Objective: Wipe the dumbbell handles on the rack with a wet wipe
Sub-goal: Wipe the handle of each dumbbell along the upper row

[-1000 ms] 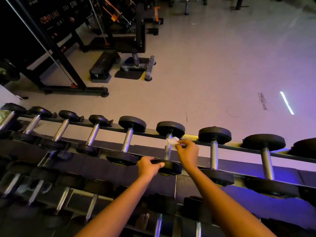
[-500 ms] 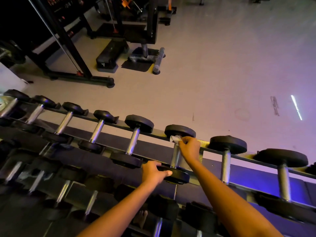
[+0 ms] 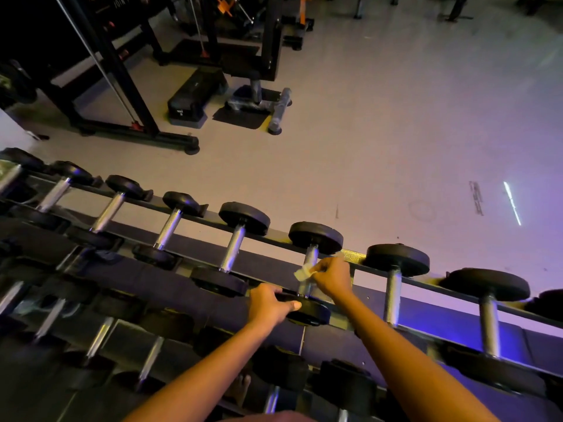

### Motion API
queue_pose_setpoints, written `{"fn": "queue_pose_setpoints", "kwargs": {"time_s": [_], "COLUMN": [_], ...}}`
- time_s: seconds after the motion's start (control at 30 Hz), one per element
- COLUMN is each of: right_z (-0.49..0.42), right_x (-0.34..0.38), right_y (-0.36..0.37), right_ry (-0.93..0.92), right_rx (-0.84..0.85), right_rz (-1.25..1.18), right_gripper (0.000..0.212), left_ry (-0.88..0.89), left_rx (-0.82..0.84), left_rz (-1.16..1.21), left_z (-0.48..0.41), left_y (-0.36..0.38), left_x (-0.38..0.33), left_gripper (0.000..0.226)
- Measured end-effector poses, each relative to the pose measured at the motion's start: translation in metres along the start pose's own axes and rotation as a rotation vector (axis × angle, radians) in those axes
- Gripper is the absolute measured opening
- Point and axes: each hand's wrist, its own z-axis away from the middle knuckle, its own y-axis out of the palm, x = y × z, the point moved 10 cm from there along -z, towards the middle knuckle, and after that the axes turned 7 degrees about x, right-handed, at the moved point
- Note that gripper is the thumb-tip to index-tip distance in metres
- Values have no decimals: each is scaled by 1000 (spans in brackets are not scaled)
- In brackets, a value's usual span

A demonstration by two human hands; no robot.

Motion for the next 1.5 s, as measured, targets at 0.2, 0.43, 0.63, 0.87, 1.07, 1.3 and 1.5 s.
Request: {"fn": "queue_pose_setpoints", "kwargs": {"time_s": [0.2, 0.43, 0.63, 0.87, 1.07, 1.3, 1.5], "right_z": [15, -12, -13, 20, -9, -38, -12], "right_x": [-23, 9, 9, -26, -33, -25, -43], "right_y": [3, -37, -17, 20, -32, -14, 20], "right_ry": [71, -15, -25, 11, 77, 78, 77], "right_rx": [65, -219, -90, 177, -126, -69, 193], "right_rz": [-120, -287, -126, -53, -348, -470, -274], "right_gripper": [6, 10, 5, 4, 10, 16, 14], "left_ry": [19, 36, 29, 14, 7, -5, 10], "left_rx": [-12, -1, 13, 11, -3, 1, 15], "left_rz": [33, 60, 44, -12, -1, 21, -1], "left_z": [7, 6, 3, 0, 0, -4, -8], "left_y": [-2, -2, -1, -4, -4, -1, 0], "left_x": [-2, -5, -3, -4, -1, 4, 3], "left_gripper": [54, 45, 48, 59, 64, 63, 54]}}
